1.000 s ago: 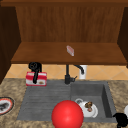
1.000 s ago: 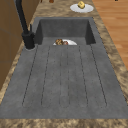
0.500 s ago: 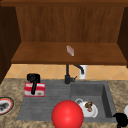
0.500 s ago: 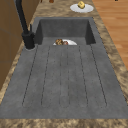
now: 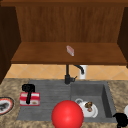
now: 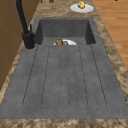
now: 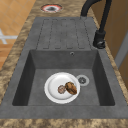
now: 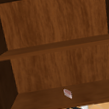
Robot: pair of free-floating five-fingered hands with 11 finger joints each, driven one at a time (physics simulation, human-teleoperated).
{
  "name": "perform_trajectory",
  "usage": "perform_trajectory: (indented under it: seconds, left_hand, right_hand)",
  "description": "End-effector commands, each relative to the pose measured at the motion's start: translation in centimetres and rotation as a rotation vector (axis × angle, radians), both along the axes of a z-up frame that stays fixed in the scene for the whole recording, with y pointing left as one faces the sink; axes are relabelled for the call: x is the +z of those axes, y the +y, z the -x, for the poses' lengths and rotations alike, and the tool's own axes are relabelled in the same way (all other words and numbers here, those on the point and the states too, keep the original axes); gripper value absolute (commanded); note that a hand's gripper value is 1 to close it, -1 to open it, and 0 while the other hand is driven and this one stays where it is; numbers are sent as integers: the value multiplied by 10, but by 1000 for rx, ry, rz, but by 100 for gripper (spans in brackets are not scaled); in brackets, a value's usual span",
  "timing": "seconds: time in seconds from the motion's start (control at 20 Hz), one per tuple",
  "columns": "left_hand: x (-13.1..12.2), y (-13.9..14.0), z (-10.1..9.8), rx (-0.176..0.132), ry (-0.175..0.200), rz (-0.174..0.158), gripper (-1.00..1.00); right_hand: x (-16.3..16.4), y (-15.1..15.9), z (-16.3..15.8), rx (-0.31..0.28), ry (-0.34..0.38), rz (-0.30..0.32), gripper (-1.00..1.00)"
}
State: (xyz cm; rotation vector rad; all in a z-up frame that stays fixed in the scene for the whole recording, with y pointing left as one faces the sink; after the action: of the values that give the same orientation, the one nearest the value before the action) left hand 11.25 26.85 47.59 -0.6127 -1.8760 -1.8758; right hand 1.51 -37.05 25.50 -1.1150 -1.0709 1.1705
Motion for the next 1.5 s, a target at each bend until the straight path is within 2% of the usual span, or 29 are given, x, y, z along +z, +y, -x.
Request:
perform_trajectory:
  seconds: [0.0, 0.15, 0.85, 1.25, 1.45]
  left_hand:
    - [-26, 25, -14, -11, -7, 27, 100]
    - [-49, 44, -31, -5, 1, 33, 100]
    - [-143, 121, -117, -21, 3, 26, 100]
    - [-191, 169, -153, -15, 1, 25, 100]
    - [-214, 200, -163, -7, -8, 35, 100]
  right_hand:
    - [0, 0, 0, 0, 0, 0, 0]
    - [0, 0, 0, 0, 0, 0, 0]
    - [0, 0, 0, 0, 0, 0, 0]
    - [0, 0, 0, 0, 0, 0, 0]
    - [0, 0, 0, 0, 0, 0, 0]
